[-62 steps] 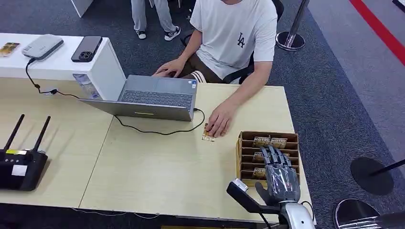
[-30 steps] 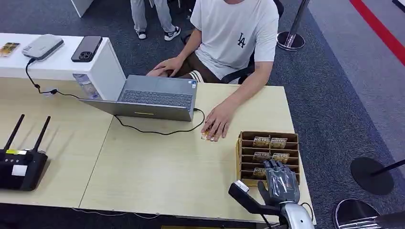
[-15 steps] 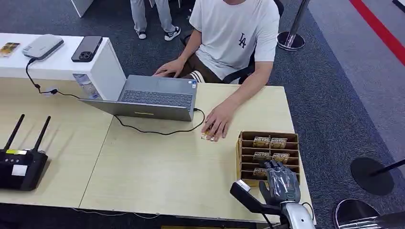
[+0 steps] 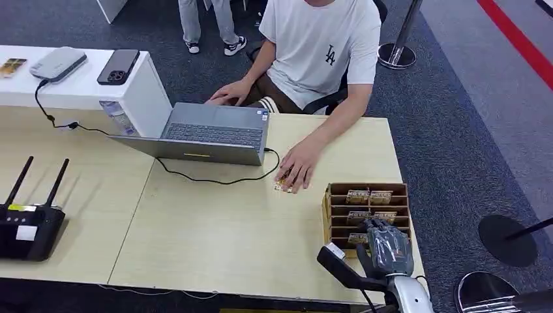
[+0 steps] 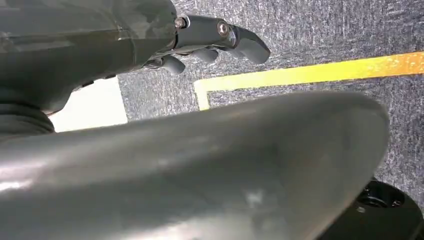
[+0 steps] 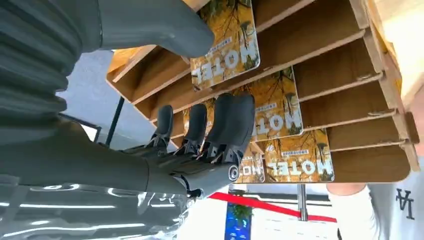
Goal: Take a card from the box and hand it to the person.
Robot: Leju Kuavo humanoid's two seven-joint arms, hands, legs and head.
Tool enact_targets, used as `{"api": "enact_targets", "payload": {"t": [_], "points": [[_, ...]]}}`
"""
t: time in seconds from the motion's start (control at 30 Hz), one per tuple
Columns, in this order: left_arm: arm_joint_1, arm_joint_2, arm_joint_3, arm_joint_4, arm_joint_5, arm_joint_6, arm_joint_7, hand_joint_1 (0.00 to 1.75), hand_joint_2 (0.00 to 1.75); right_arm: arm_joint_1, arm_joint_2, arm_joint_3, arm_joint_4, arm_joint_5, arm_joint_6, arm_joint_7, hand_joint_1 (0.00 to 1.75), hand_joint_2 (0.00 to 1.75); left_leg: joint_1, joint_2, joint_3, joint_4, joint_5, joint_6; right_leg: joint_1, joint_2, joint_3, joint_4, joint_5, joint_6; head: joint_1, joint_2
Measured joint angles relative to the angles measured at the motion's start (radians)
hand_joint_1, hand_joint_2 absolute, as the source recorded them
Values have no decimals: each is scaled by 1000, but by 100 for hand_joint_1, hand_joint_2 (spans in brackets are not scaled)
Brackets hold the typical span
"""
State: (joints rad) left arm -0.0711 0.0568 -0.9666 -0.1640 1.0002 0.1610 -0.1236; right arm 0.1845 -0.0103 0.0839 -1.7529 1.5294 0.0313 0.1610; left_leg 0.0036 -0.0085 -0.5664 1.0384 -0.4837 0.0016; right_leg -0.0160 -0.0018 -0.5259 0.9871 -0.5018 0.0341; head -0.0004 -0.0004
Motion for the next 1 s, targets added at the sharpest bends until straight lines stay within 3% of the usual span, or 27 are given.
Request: {"api": "enact_targets", "payload": {"t": [1.0], "points": [[0,0,-12,0,18,0,3,0,0,39,6,3,-49,-6,6,-13,65,175,0,0,0,0,0,0,0,0,0,0,0,0,0,0]]}}
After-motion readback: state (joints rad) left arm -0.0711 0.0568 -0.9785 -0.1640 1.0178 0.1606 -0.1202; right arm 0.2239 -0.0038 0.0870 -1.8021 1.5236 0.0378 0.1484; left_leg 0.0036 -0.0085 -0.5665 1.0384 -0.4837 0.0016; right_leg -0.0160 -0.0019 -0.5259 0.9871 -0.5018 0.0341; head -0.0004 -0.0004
